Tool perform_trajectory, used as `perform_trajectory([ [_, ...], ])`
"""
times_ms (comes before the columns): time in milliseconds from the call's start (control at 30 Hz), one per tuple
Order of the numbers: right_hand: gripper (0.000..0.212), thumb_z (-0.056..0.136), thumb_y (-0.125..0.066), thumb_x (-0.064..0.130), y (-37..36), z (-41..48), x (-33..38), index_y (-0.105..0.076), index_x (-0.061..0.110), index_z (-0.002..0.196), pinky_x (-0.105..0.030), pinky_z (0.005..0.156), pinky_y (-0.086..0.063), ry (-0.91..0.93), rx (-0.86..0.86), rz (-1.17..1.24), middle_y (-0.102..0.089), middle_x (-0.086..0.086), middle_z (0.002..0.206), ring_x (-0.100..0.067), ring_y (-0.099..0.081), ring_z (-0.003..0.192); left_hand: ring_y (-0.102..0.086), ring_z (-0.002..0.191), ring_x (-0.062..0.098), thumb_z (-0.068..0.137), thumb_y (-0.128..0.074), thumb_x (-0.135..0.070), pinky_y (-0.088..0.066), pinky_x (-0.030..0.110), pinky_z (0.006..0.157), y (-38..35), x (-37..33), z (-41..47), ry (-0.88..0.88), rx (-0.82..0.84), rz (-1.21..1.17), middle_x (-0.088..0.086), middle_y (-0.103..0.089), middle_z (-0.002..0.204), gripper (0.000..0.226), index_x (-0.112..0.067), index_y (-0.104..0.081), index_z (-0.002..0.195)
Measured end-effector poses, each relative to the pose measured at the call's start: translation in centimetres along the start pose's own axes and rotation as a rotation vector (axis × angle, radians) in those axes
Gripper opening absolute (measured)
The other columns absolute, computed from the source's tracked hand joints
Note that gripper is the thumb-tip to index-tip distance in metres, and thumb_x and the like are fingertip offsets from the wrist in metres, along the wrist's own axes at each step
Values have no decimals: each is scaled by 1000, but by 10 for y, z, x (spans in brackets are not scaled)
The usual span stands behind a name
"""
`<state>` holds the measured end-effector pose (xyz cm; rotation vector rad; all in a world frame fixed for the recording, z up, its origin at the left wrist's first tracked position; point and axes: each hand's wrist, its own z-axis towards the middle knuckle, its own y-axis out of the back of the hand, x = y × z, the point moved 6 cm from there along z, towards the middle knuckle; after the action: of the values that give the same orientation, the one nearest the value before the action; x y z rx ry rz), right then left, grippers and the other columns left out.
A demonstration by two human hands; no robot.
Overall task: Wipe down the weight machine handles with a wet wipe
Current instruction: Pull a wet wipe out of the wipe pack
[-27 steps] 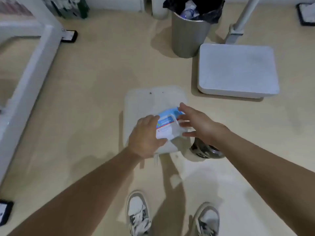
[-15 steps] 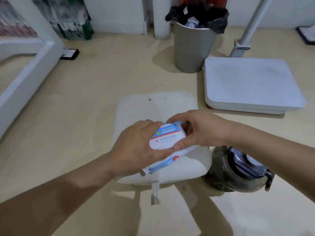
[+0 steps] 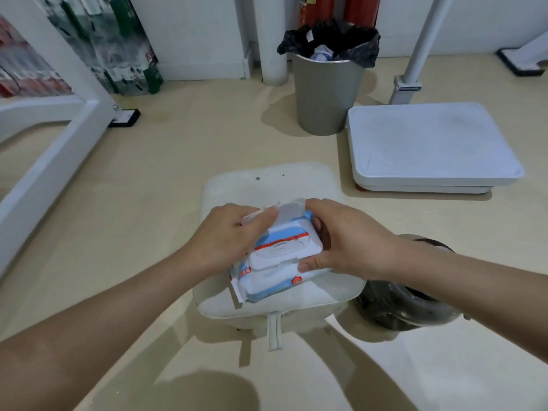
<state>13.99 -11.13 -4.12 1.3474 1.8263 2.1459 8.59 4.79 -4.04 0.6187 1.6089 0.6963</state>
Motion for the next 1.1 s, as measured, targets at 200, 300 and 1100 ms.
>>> perform_trajectory([
  [200, 56, 78, -68, 51, 16, -5, -7, -34, 47, 122, -33, 71, -54, -155, -41, 317, -57, 3, 92, -15, -63, 73, -61, 79, 10, 82, -71, -27, -49, 22, 73, 16, 4, 5, 50, -297, -46, -9, -58, 103, 47, -36, -44, 120],
  [300, 35, 84, -65, 37, 17, -7, 11, -44, 38, 113, -36, 71, -50, 40, -100, 7, -50, 7, 90, -13, -56, 73, -48, 93, 22, 75, -72, -16, -47, 36, 76, 22, -13, 0, -307, -393, 406, 5, -53, 113, 42, -29, -55, 111],
  [1100, 15, 79, -58, 6, 8, 15, 37, -58, 15, 92, -37, 69, -48, 199, -158, 147, -57, 0, 89, -18, -56, 74, -59, 65, 6, 66, -85, -22, -54, 34, 74, 10, -20, 1, -54, 235, -10, -1, -65, 74, 20, -17, -66, 68],
])
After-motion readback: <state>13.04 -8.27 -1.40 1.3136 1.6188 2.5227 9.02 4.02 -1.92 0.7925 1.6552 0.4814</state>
